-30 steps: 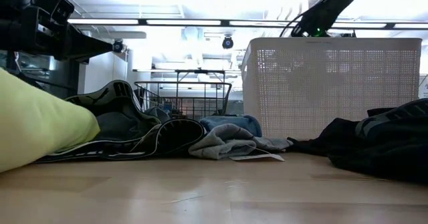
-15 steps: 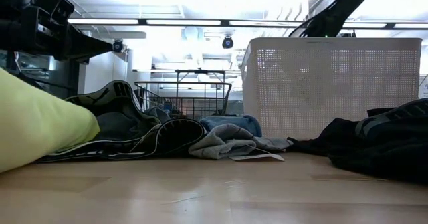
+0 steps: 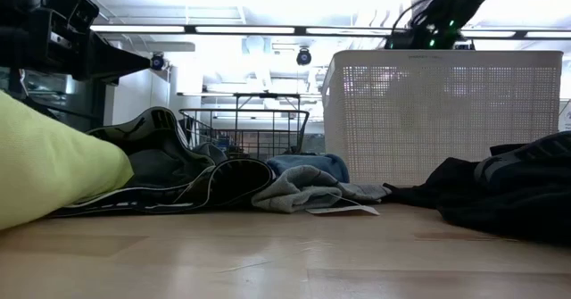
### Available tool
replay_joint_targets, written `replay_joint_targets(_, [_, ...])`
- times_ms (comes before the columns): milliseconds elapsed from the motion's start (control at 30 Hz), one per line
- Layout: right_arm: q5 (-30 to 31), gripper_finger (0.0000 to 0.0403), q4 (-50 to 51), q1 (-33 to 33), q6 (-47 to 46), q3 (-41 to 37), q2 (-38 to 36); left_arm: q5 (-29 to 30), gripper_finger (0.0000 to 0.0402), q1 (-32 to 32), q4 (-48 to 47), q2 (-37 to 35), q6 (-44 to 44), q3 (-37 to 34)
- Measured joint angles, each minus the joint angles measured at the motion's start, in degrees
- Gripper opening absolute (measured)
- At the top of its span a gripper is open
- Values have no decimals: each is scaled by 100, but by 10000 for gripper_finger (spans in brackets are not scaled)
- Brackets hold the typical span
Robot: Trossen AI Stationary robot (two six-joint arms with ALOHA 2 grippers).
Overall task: Pick & Place Cloths
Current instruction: Put the white shirt into the right white bin, then put the yellow shirt into the right white bin
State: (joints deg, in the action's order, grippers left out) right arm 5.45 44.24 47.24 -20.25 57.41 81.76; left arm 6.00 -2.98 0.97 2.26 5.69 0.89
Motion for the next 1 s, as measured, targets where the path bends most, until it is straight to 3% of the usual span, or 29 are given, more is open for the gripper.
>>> replay_joint_targets(133, [41,332,-1,-4,-207,2,-616,0,0,2,0,0,0,0])
replay_joint_targets(333, [44,327,51,-288,-539,7,-1571,0,0,2,0,0,0,0])
replay_joint_targets(700, [-10,310,1089,-1583,-735,13,-3162,0,0,1,0,2,0,2])
replay_joint_targets(1000, [-1055,309,1282,-2442,-667,13,-4337,0,0,2,-1,0,0,1])
